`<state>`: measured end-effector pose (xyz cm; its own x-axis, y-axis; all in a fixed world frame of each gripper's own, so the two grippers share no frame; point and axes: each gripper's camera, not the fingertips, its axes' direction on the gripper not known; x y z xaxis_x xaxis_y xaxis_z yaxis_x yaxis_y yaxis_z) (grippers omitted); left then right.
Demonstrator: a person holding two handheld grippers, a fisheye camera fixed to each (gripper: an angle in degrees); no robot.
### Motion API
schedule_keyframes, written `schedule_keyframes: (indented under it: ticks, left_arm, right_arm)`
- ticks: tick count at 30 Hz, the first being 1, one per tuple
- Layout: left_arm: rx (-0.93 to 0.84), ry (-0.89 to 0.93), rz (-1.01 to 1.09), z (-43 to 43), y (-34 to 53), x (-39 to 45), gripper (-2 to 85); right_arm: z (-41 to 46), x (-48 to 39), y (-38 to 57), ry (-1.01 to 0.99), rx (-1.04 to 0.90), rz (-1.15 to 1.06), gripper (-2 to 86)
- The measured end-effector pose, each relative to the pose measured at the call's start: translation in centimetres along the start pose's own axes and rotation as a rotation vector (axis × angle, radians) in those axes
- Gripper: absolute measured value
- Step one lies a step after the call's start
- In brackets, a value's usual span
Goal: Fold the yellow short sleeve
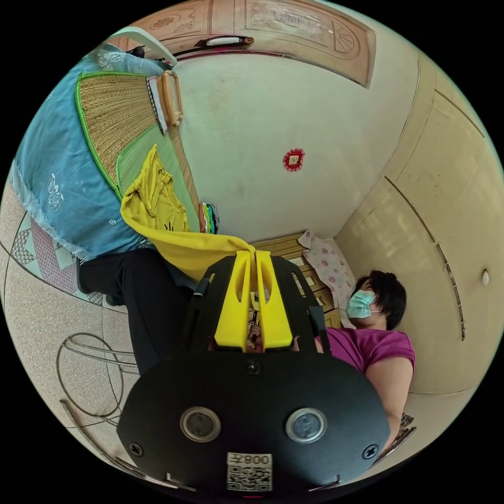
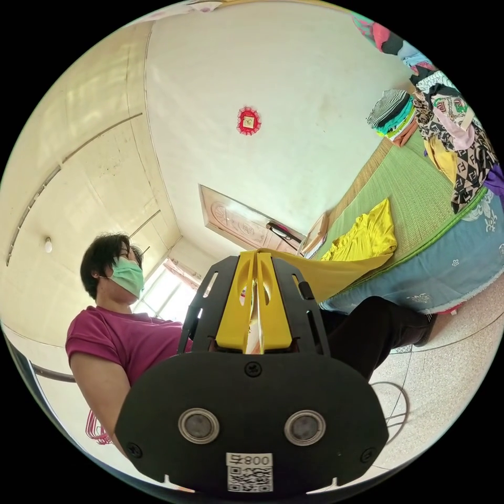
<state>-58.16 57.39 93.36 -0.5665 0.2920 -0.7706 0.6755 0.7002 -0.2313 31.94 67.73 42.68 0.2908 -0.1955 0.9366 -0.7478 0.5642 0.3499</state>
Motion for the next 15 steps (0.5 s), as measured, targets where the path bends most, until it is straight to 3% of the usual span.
schedule_keyframes:
  ticks: [15]
  left_arm:
    - [-0.007, -0.017, -0.005, 4.9, -6.5, 2.2, 1.4]
  right_arm:
    - [0.9, -0.7, -4.0, 0.023, 0.004, 0.038, 0.3]
